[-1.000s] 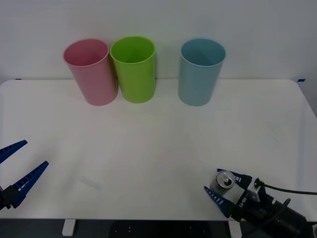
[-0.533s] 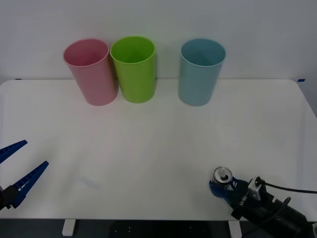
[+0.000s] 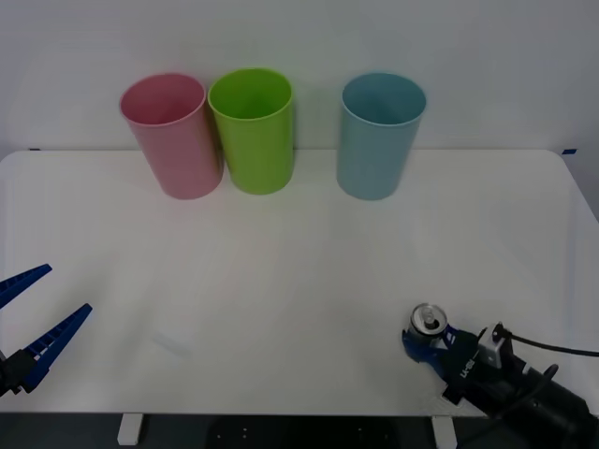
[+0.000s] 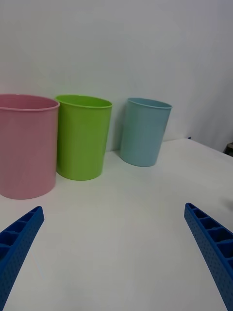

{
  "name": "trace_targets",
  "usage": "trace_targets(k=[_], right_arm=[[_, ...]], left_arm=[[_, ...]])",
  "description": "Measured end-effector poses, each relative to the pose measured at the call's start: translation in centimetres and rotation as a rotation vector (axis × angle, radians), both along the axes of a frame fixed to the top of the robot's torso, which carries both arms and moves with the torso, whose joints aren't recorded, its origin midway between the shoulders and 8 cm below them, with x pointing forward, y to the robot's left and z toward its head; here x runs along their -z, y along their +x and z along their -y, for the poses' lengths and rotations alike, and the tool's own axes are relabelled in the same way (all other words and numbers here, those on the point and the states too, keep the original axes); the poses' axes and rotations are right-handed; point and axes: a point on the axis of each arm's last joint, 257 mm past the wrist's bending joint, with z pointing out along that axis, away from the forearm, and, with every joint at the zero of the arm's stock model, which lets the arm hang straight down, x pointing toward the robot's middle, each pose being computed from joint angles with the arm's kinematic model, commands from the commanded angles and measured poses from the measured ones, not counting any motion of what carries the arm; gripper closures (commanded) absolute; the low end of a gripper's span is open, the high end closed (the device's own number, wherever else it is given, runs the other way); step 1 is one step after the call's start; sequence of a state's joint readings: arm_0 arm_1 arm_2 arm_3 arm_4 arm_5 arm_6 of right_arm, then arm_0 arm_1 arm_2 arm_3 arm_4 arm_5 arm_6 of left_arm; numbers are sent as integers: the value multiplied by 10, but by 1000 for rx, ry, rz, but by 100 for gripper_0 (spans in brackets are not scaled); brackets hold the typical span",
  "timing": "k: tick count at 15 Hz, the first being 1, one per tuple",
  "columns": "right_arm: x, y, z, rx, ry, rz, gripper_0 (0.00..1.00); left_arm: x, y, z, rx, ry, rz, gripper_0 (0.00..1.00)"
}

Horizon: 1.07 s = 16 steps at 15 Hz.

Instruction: Grasp the object on the table and drop it into the matching bin: aluminum can to the light blue bin, PET bottle to the pink bin.

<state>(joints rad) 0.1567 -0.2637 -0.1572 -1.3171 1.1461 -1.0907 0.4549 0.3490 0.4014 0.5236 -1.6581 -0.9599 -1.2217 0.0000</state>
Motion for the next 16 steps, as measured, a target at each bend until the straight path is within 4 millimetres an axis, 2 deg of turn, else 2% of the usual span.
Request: trace_targets(k=[6,8,12,16], right_arm=[[-24,3,3,-3,96,-58,100],[-37,7,7,-2,117,-60,100],[-79,18,13,5,146,-28,100],[-130,25,14,2,184,14,100]], left_arm=[[0,0,0,0,0,0,0],[0,0,0,0,0,0,0],[0,0,0,0,0,0,0],[0,0,0,0,0,0,0]])
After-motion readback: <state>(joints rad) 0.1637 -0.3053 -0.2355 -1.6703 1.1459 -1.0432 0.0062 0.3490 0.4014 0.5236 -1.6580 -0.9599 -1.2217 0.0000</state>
